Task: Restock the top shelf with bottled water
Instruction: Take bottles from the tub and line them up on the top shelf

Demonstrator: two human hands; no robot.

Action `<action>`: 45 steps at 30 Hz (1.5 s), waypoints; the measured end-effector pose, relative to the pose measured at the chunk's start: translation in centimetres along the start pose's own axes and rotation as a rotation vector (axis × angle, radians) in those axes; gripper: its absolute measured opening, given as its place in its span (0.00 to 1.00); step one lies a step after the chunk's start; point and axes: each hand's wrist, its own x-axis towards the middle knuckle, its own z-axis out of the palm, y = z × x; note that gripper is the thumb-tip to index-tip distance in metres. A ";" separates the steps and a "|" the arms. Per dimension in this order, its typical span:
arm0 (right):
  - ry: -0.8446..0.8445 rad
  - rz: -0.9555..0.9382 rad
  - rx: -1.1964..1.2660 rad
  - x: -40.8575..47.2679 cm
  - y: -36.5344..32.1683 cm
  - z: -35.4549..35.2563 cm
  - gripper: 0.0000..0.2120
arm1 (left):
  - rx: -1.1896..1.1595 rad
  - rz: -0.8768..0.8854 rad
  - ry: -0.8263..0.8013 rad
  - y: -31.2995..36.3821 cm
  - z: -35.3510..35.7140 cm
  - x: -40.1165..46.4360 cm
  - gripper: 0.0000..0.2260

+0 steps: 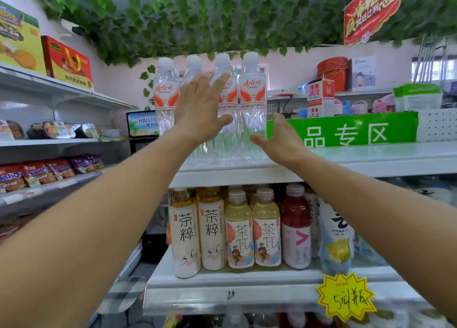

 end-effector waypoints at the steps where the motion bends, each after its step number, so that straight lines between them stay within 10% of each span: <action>1: 0.081 -0.047 -0.031 -1.2 0.2 -0.3 0.32 | -0.046 0.007 0.043 0.4 0.0 -1.5 0.34; 11: 0.047 -0.243 -0.101 -15.3 3.9 -1.1 0.12 | -0.518 -0.173 -0.044 5.8 1.9 -20.1 0.14; 33: -1.505 0.251 -0.277 -51.4 29.5 17.1 0.09 | -0.877 -1.740 -0.991 13.2 16.1 -63.9 0.06; 38: -1.550 0.390 -0.353 -56.0 32.2 18.9 0.19 | -0.845 -1.938 -0.916 14.5 21.8 -66.2 0.07; 41: -1.374 0.333 -0.325 -57.5 32.0 21.0 0.16 | -0.604 -1.995 -0.877 14.2 25.5 -68.4 0.23; 45: -1.172 0.131 -0.380 -56.8 31.3 24.4 0.21 | -0.647 -2.078 -0.959 14.4 26.3 -70.9 0.15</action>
